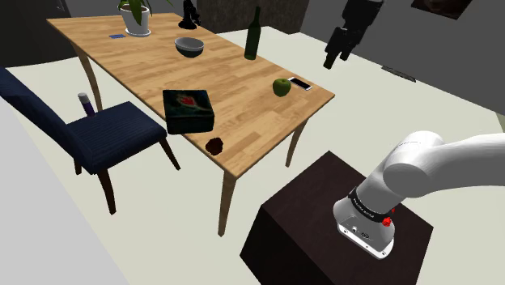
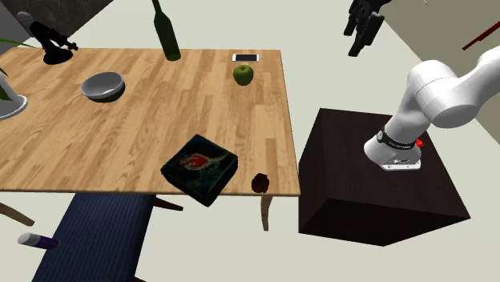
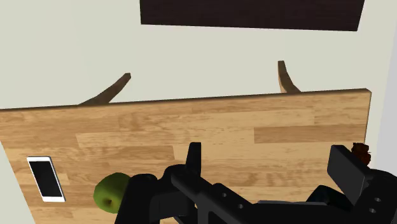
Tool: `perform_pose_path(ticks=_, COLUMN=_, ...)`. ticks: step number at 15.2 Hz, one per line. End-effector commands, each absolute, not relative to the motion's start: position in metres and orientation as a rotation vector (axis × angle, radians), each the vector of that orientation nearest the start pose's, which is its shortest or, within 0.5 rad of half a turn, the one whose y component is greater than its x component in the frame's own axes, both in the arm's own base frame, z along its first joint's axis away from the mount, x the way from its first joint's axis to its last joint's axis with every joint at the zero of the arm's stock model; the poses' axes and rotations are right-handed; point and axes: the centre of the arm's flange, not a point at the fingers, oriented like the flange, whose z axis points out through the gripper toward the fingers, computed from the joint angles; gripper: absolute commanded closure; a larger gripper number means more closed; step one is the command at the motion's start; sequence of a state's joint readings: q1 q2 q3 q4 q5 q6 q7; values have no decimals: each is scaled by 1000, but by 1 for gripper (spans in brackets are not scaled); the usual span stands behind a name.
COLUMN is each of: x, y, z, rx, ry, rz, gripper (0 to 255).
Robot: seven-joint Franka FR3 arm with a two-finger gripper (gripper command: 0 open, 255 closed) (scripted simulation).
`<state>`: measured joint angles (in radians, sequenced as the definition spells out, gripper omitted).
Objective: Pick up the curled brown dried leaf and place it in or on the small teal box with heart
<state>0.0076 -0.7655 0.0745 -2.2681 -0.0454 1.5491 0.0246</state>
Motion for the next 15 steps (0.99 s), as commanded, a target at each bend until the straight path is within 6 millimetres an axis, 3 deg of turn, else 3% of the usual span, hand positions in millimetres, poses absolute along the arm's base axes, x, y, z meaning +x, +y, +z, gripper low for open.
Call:
perform_pose_path(ticks=1, x=310, y=29, z=623, rx=-3235, ry=-58, rz=-80, gripper=0)
perform_pose_path(ticks=15, x=367, y=161, z=496, rx=-3315, ry=-13, rz=-174, gripper=0)
